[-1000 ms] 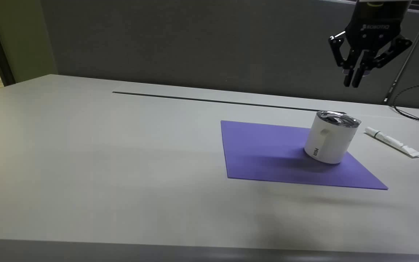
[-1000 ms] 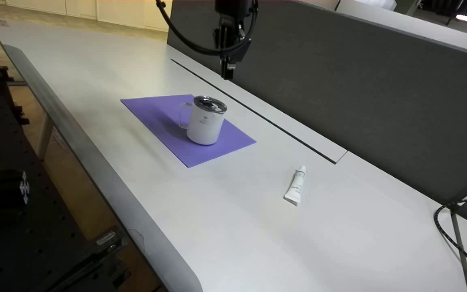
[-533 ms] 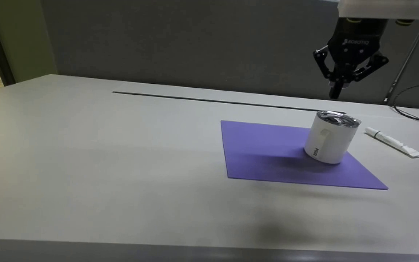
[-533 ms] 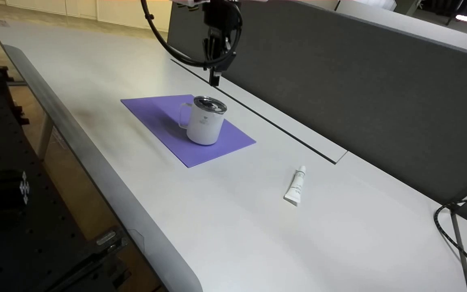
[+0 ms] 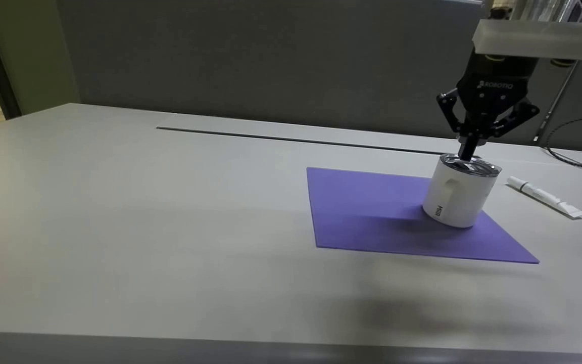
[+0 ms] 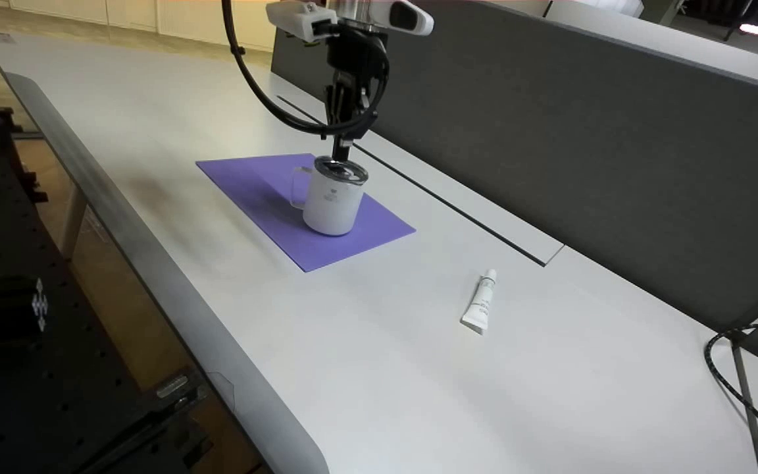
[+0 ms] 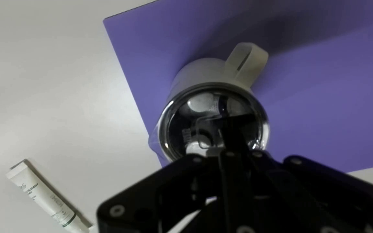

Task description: Remove the silver lid from the white mug

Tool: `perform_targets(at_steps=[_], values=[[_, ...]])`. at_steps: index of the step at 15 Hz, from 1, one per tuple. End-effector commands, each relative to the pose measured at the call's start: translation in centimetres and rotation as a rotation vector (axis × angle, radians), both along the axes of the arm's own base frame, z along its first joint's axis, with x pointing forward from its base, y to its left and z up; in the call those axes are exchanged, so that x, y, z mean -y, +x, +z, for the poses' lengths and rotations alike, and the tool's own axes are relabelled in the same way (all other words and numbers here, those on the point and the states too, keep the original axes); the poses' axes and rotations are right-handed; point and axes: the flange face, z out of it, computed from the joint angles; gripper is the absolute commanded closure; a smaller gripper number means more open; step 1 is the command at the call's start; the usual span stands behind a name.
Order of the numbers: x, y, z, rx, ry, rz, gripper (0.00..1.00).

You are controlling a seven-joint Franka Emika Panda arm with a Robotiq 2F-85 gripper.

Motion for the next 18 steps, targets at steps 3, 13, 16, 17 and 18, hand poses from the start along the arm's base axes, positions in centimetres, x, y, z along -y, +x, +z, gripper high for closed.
perform_targets(at_steps=[3,13,16,17,18], values=[[-0.1,0.1,-0.5,0.015,0.033,0.023,1.00],[0.3,0.0,-1.3,0.003,0.044,0.044,1.00],[0.6,-0.1,-1.5,-0.005,0.039,0.043,1.00],[0.8,-0.1,-1.5,-0.005,0.037,0.040,1.00],[1.0,-0.1,-1.4,-0.004,0.036,0.037,1.00]])
